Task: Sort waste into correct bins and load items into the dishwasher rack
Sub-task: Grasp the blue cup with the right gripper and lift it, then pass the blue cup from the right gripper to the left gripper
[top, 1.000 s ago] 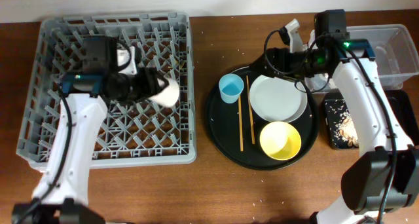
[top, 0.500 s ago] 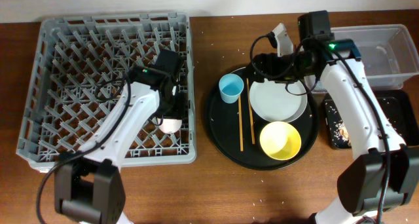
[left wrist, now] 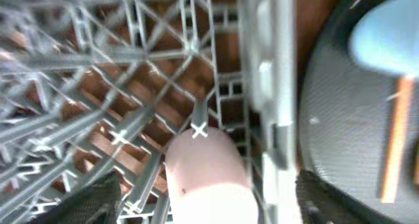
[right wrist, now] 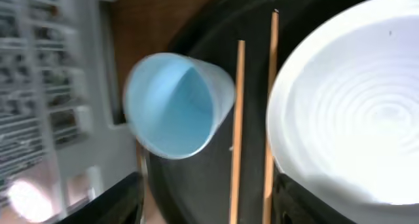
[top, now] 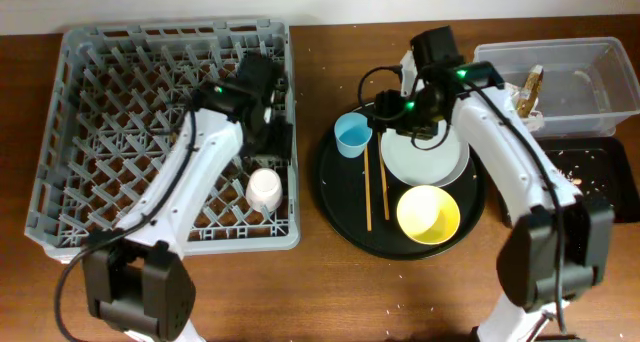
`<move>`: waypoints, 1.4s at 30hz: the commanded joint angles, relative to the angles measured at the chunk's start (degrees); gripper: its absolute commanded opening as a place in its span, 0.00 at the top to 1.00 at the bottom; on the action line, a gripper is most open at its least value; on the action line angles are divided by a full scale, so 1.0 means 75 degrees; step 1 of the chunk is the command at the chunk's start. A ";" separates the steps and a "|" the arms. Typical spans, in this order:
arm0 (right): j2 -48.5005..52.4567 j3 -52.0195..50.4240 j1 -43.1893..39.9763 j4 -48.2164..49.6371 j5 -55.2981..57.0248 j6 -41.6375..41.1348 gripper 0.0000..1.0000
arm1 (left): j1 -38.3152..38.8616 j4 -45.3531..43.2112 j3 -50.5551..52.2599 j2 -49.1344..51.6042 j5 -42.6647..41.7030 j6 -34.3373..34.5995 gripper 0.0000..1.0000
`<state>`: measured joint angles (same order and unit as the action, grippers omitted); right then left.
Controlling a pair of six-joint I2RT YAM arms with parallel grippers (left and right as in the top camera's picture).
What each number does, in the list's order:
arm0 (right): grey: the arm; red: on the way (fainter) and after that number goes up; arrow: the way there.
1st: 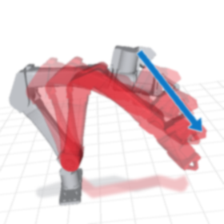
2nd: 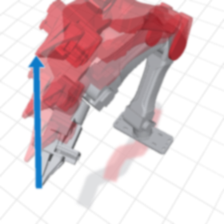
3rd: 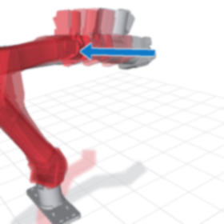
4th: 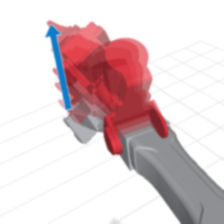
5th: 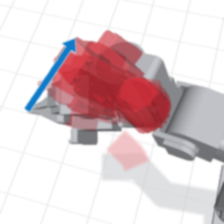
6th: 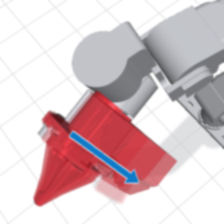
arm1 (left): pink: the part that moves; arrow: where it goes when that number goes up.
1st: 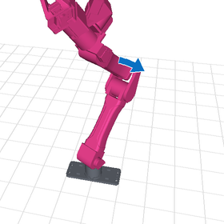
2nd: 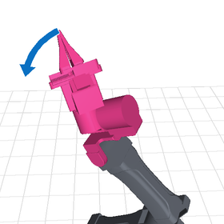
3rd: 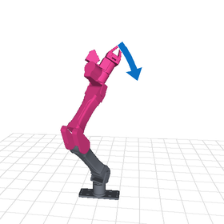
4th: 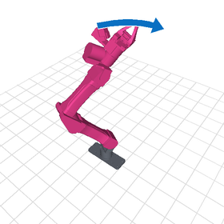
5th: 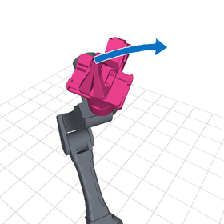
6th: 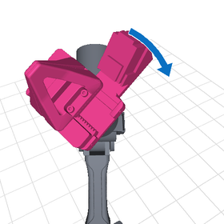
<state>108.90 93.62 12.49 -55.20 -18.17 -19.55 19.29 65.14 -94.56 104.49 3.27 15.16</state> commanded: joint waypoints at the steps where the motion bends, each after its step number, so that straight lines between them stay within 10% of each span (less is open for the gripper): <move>1: 0.0542 0.0015 0.0061 0.0242 0.0143 -0.0122 0.44 | -0.0425 0.0122 -0.1192 -0.0152 -0.0294 0.0329 0.24; 13: 0.1419 0.0015 0.0431 0.0938 0.0140 -0.0297 0.96 | -0.1195 -0.0055 -0.1247 0.0076 -0.0239 0.0662 0.33; 18: 0.1320 0.0070 0.0353 0.0863 -0.0682 -0.0213 0.96 | -0.1198 -0.0020 -0.1247 0.0076 -0.0720 0.0662 0.25; 22: 0.0329 0.0268 -0.0621 0.1632 -0.4097 0.0085 0.96 | -0.1501 -0.0187 -0.1239 0.0076 -0.3765 0.0248 0.01; 30: 0.0187 0.0265 -0.0758 0.3602 -0.6394 -0.0490 0.96 | -0.2465 -0.2984 -0.0085 0.0090 -1.0500 -0.0035 0.01; 42: 0.0201 0.0262 0.0632 0.6607 -0.6385 -0.2608 0.96 | -0.2480 -0.3080 -0.0023 0.0090 -1.1957 -0.0041 0.02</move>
<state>110.63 95.00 14.20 -9.69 -64.55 -34.74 -0.95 42.22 -94.91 104.62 -80.97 15.99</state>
